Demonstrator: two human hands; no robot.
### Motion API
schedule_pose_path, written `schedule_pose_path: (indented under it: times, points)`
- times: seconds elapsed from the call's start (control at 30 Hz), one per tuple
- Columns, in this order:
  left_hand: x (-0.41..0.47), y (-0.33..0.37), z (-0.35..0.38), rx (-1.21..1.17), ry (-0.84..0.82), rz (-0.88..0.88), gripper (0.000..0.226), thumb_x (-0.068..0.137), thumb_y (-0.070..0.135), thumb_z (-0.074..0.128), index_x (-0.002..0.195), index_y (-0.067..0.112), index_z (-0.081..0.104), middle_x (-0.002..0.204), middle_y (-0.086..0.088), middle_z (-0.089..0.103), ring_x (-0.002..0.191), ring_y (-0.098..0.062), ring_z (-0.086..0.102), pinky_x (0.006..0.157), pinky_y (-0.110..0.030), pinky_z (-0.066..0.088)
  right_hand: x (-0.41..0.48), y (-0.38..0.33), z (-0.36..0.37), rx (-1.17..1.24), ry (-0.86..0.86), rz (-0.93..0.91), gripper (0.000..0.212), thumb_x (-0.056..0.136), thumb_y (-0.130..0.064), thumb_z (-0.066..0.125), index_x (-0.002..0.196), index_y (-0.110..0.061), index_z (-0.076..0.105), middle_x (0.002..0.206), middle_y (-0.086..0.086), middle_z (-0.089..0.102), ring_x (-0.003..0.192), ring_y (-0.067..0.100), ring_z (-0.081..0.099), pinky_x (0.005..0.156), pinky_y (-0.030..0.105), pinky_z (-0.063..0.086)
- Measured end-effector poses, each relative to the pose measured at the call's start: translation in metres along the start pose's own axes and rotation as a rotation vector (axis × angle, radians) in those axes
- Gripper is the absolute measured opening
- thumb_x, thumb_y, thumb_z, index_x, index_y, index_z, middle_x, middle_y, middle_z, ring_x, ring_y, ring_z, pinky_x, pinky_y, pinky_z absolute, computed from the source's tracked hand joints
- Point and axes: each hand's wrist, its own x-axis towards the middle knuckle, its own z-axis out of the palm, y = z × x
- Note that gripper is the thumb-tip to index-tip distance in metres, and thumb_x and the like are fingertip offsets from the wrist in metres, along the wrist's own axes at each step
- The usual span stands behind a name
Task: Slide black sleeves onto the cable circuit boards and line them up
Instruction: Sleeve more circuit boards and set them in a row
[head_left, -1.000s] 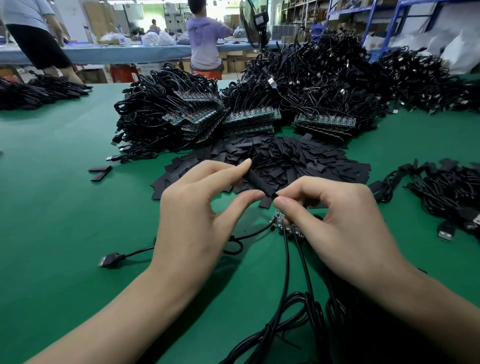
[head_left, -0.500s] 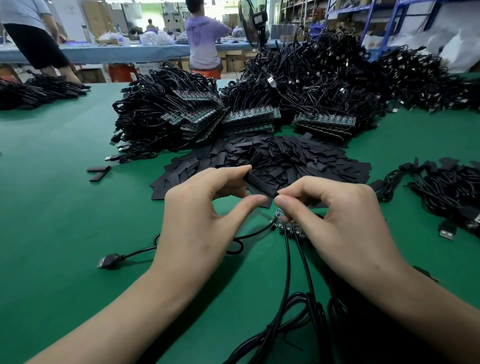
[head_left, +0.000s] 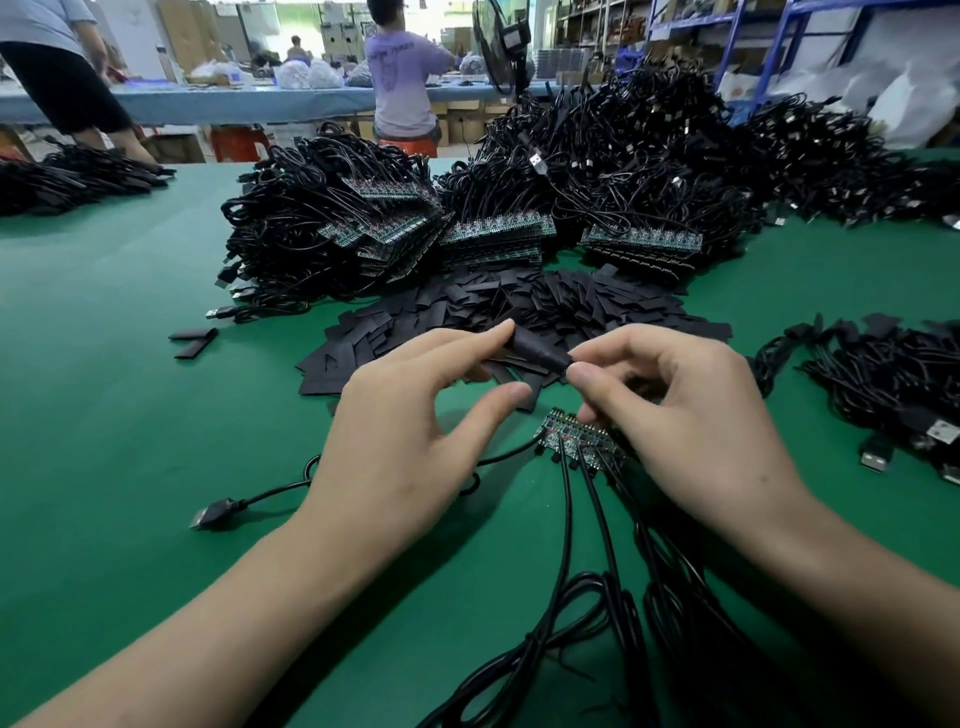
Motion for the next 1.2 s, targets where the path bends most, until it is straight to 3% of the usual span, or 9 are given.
schedule_pose_path:
  times: [0.17, 0.33, 0.43, 0.53, 0.63, 0.77, 0.97, 1.07, 1.2]
  points:
    - [0.003, 0.002, -0.014, 0.445, -0.216, -0.026, 0.063, 0.088, 0.076, 0.027, 0.096, 0.036, 0.075, 0.082, 0.015, 0.07, 0.083, -0.014, 0.066, 0.067, -0.031, 0.05, 0.027, 0.015, -0.039, -0.265, 0.173, 0.038, 0.008, 0.094, -0.028, 0.071, 0.086, -0.028, 0.075, 0.059, -0.013, 0.069, 0.058, 0.002, 0.065, 0.053, 0.012, 0.043]
    - [0.008, -0.004, -0.024, 0.566, -0.413, 0.007, 0.07, 0.081, 0.085, 0.023, 0.081, 0.034, 0.071, 0.067, 0.014, 0.064, 0.068, -0.01, 0.061, 0.061, -0.027, 0.051, 0.061, 0.044, -0.109, -0.768, 0.234, 0.258, 0.019, 0.097, -0.033, 0.066, 0.106, -0.018, 0.075, 0.085, 0.009, 0.074, 0.083, 0.035, 0.069, 0.078, 0.046, 0.058]
    - [0.008, -0.006, -0.025, 0.494, -0.5, 0.016, 0.06, 0.085, 0.078, 0.036, 0.078, 0.029, 0.071, 0.064, 0.01, 0.065, 0.064, -0.009, 0.061, 0.063, -0.029, 0.053, 0.066, 0.039, -0.118, -0.885, 0.139, 0.329, 0.029, 0.094, -0.03, 0.07, 0.116, -0.012, 0.073, 0.112, 0.021, 0.069, 0.108, 0.041, 0.063, 0.092, 0.051, 0.054]
    - [0.01, -0.004, -0.028, 0.267, -0.551, -0.012, 0.051, 0.089, 0.068, 0.051, 0.071, 0.026, 0.073, 0.058, 0.007, 0.066, 0.054, -0.01, 0.058, 0.055, -0.026, 0.047, 0.056, 0.01, -0.086, -0.677, -0.094, 0.137, 0.005, 0.091, -0.036, 0.071, 0.091, -0.033, 0.076, 0.094, -0.006, 0.074, 0.087, 0.015, 0.068, 0.074, 0.028, 0.051]
    - [0.018, -0.001, -0.035, -0.046, -0.688, -0.129, 0.036, 0.09, 0.058, 0.061, 0.076, 0.029, 0.079, 0.066, 0.012, 0.073, 0.053, -0.004, 0.066, 0.055, -0.014, 0.046, 0.038, -0.011, -0.042, -0.565, -0.481, 0.088, 0.019, 0.088, -0.054, 0.067, 0.084, -0.038, 0.076, 0.079, -0.023, 0.068, 0.074, -0.007, 0.061, 0.063, 0.015, 0.044]
    - [0.029, -0.002, -0.042, -0.196, -0.933, -0.254, 0.028, 0.095, 0.047, 0.063, 0.086, 0.025, 0.078, 0.079, 0.005, 0.077, 0.063, -0.015, 0.075, 0.055, -0.016, 0.049, 0.027, -0.003, -0.014, -0.706, -0.59, 0.003, 0.04, 0.086, -0.07, 0.06, 0.1, -0.034, 0.074, 0.094, -0.013, 0.061, 0.09, 0.009, 0.06, 0.081, 0.034, 0.054]
    - [0.035, -0.019, -0.013, 0.168, -0.524, -0.147, 0.016, 0.092, 0.043, 0.07, 0.1, 0.032, 0.077, 0.072, 0.019, 0.068, 0.061, 0.009, 0.059, 0.059, -0.008, 0.038, 0.024, 0.008, -0.005, -0.564, -0.563, 0.069, 0.041, 0.077, -0.072, 0.066, 0.098, -0.037, 0.06, 0.101, -0.018, 0.05, 0.102, 0.006, 0.048, 0.089, 0.033, 0.046]
    - [0.03, -0.023, 0.001, 0.239, -0.499, -0.111, 0.035, 0.088, 0.059, 0.065, 0.113, 0.037, 0.075, 0.09, 0.019, 0.061, 0.076, 0.009, 0.052, 0.066, -0.007, 0.035, 0.021, 0.01, -0.004, -0.489, -0.547, 0.075, 0.046, 0.075, -0.073, 0.062, 0.106, -0.038, 0.061, 0.105, -0.018, 0.049, 0.111, 0.006, 0.044, 0.097, 0.035, 0.045]
    - [0.021, -0.025, 0.006, 0.28, -0.515, -0.088, 0.056, 0.074, 0.078, 0.051, 0.11, 0.042, 0.074, 0.1, 0.019, 0.052, 0.102, -0.005, 0.048, 0.09, -0.029, 0.042, 0.017, 0.008, -0.001, -0.346, -0.497, 0.051, 0.031, 0.074, -0.06, 0.074, 0.093, -0.042, 0.058, 0.103, -0.018, 0.053, 0.105, 0.002, 0.044, 0.085, 0.022, 0.039]
